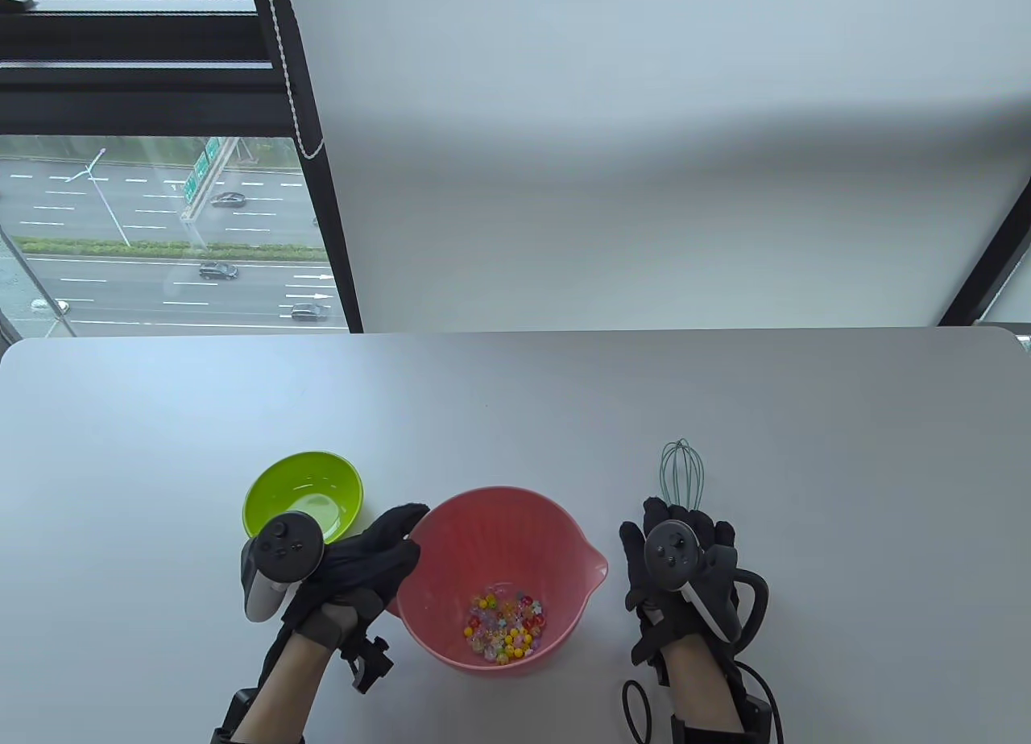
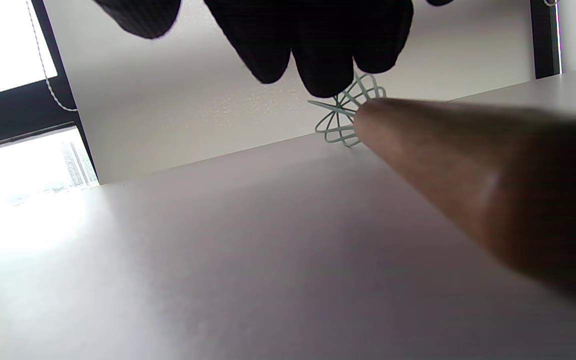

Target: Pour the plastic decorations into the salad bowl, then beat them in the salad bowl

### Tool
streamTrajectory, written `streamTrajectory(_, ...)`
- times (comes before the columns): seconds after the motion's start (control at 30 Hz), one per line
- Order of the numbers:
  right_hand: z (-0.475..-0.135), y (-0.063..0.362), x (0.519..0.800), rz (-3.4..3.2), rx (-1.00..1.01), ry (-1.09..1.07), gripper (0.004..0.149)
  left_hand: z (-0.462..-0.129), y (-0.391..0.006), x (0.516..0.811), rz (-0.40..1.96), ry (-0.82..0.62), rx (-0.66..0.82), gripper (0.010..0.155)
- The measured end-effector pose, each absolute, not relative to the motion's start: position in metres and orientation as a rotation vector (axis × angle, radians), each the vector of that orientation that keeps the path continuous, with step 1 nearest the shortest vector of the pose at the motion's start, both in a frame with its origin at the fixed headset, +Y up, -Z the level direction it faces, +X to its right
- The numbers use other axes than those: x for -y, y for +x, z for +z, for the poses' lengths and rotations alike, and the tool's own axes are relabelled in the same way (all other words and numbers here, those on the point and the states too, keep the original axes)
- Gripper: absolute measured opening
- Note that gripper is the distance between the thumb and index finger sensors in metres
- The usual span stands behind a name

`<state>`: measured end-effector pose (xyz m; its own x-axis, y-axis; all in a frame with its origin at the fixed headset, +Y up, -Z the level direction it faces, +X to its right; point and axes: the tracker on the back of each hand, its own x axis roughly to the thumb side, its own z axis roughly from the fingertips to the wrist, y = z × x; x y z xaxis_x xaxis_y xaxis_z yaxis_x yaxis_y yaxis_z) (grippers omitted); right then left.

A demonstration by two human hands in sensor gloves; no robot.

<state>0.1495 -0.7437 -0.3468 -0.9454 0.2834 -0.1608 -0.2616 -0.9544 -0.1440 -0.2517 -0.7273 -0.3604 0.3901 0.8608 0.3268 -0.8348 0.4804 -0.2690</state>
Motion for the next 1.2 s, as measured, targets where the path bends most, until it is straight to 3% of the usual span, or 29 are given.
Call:
streamTrajectory(0.23,-0.344,0.147,0.737,2.85,0.246,-0.254,0.064,-0.355,-0.253,0.733,1.007,0.001,0.427,0.059)
streamTrajectory(0.4,-0.34,0.157,0.726,2.93,0.395,-0.423,0.071,-0.353,-0.252,0.735,1.007,0.013,0.429,0.062)
streamTrajectory(0.57,-0.344,0.185,0.737,2.913,-0.056,-0.796,0.087,-0.354,-0.253,0.74,1.061,0.003,0.424,0.064)
streamTrajectory(0.67,-0.345,0.197,0.745,2.855,-0.195,-0.859,0.088,-0.353,-0.253,0.741,1.062,0.001,0.424,0.064)
streamTrajectory(1.03,-0.353,0.174,0.749,2.922,-0.462,-0.734,0.072,-0.353,-0.253,0.741,1.044,0.008,0.425,0.064)
streamTrajectory(1.2,-0.355,0.169,0.749,2.945,-0.422,-0.682,0.068,-0.353,-0.253,0.741,1.047,0.008,0.424,0.064)
